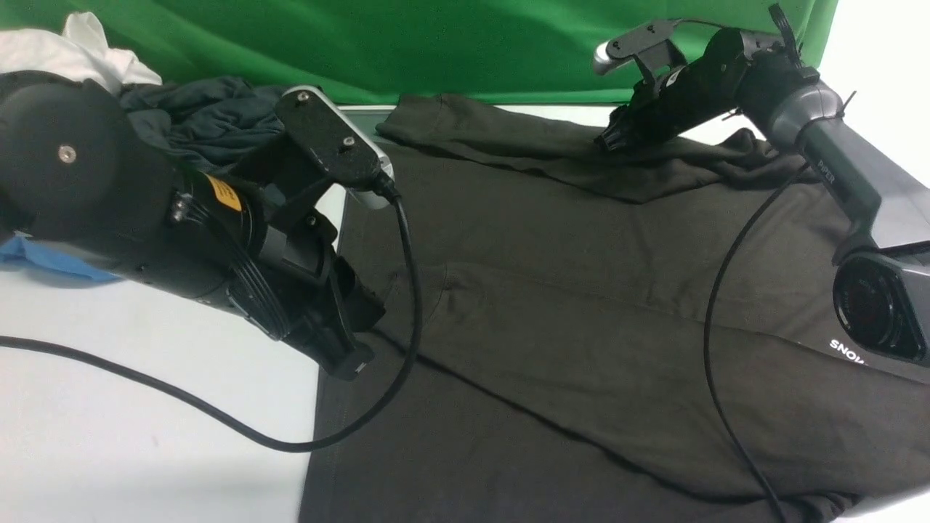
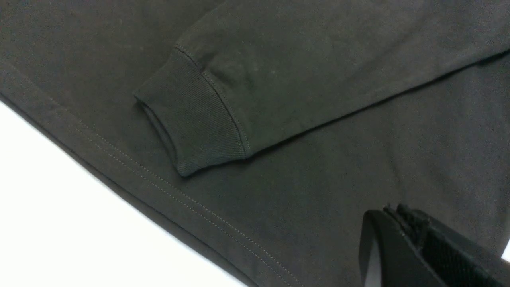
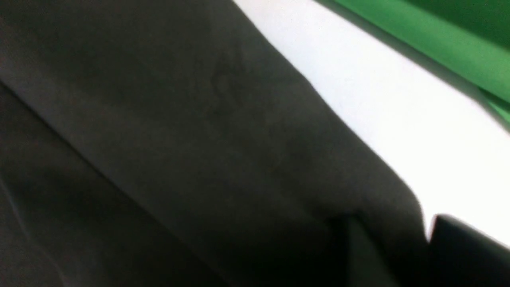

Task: Fold a long-sleeved shirt on a white desktop.
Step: 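Fold the left side of the dark shirt inward over its body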

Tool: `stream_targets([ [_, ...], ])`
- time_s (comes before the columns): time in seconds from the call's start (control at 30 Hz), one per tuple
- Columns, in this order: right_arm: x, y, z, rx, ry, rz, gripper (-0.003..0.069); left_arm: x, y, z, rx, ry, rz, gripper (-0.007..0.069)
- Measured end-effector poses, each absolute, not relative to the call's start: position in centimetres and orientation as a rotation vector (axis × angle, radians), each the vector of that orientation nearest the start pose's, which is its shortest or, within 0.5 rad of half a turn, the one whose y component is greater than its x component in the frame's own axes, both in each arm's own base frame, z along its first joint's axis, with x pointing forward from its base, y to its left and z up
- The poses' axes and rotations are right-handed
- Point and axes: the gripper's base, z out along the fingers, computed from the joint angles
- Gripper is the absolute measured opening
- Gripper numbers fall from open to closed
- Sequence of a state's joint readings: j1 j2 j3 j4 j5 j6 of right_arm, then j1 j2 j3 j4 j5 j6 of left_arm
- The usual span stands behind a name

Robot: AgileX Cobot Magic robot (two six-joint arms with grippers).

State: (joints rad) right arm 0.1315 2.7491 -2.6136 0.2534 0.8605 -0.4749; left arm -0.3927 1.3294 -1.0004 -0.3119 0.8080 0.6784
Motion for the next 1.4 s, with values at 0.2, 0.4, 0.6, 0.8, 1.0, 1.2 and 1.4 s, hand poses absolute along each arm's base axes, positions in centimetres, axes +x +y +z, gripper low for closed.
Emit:
stream_targets([
  [0.2,57.4,9.4,14.2,-0.626,2.384,0.168,0.0049,23.6,-12.0,29.2,1.141,2.317,-0.268,0.0018],
  [0.4,57.0,9.4,16.4,-0.639,2.382,0.185,0.0046,23.6,-12.0,29.2,1.141,2.317,-0.268,0.0018],
  [0.6,56.8,9.4,18.9,-0.638,2.349,0.188,0.0046,23.6,-12.0,29.2,1.141,2.317,-0.268,0.0018],
  [0.8,56.3,9.4,19.6,-0.66,2.375,0.202,0.0046,23.6,-12.0,29.2,1.141,2.317,-0.268,0.0018],
  [1.0,56.2,9.5,19.9,-0.645,2.38,0.209,0.0046,23.6,-12.0,29.2,1.141,2.317,-0.267,0.0018],
  [1.2,56.1,9.5,19.8,-0.646,2.394,0.215,0.0059,23.5,-12.0,29.1,1.151,2.326,-0.271,0.0018],
  [1.4,56.1,9.4,19.8,-0.647,2.395,0.214,0.009,23.5,-12.0,29.1,1.151,2.326,-0.271,0.0018],
])
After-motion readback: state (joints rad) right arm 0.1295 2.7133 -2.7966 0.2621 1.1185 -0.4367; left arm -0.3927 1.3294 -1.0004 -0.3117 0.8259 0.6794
